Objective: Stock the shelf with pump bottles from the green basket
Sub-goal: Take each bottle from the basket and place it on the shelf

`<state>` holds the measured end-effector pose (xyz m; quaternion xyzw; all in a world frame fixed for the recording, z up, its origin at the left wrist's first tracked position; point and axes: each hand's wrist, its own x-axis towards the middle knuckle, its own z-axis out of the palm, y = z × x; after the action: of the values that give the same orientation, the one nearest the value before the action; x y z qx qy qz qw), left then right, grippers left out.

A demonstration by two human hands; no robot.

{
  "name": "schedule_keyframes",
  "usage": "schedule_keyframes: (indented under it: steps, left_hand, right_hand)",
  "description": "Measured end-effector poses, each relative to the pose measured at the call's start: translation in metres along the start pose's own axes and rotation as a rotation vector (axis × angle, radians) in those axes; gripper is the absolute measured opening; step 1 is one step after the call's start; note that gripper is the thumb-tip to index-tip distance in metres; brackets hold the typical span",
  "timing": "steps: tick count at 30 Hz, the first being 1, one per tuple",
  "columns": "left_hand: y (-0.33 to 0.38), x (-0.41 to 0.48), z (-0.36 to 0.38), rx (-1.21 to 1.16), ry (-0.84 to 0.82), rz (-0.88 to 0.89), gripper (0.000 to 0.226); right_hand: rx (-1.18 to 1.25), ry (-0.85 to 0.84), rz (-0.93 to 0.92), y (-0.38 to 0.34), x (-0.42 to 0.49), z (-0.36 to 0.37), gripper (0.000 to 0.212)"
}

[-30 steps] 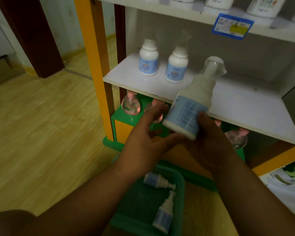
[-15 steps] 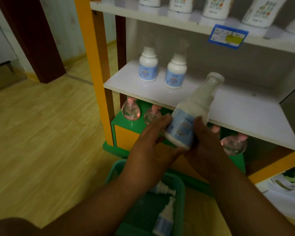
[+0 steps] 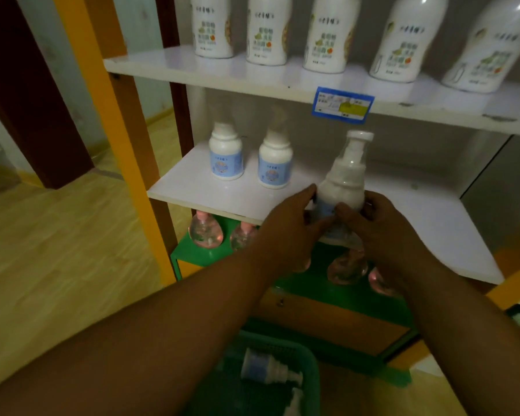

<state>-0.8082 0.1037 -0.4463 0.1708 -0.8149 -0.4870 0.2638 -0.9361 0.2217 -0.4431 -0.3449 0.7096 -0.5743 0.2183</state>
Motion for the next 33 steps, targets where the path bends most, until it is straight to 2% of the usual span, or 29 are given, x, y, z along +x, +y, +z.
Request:
schedule_keyframes:
  steps: [3,10,16,19,21,26,30,33]
  left_hand:
    - [-0.010,0.032,0.005,0.085,-0.004,-0.010,0.044]
    - [-0.030,0.080,0.015,0.162,0.077,0.023,0.047]
    - [-0.051,0.103,0.017,0.157,0.123,-0.156,0.042]
    - [-0.057,0.110,0.019,0.006,0.173,-0.274,0.046]
    - [-0.061,0.113,0.019,-0.014,0.205,-0.296,0.046]
    - [-0.060,0.110,0.025,0.041,0.274,-0.242,0.037]
    - [-0.059,0.104,0.028,0.227,0.223,-0.107,0.037]
    - [-0.060,0.103,0.028,0.339,0.201,-0.086,0.042]
  right_hand:
    - [-0.088,-0.013,-0.021,0.004,0.033,-0.010,0.057]
    - [-0.158,-0.016,-0.123,0.023,0.096,-0.015,0.060]
    - [-0.222,-0.001,-0.179,0.040,0.118,-0.015,0.058]
    - [-0.241,0.101,-0.188,0.053,0.122,-0.013,0.063]
    - [-0.248,0.154,-0.191,0.057,0.124,-0.012,0.063]
    - [-0.274,0.191,-0.214,0.059,0.122,-0.008,0.059]
    - [-0.334,0.235,-0.229,0.056,0.118,-0.001,0.060]
    - [-0.386,0.197,-0.258,0.055,0.118,0.001,0.065]
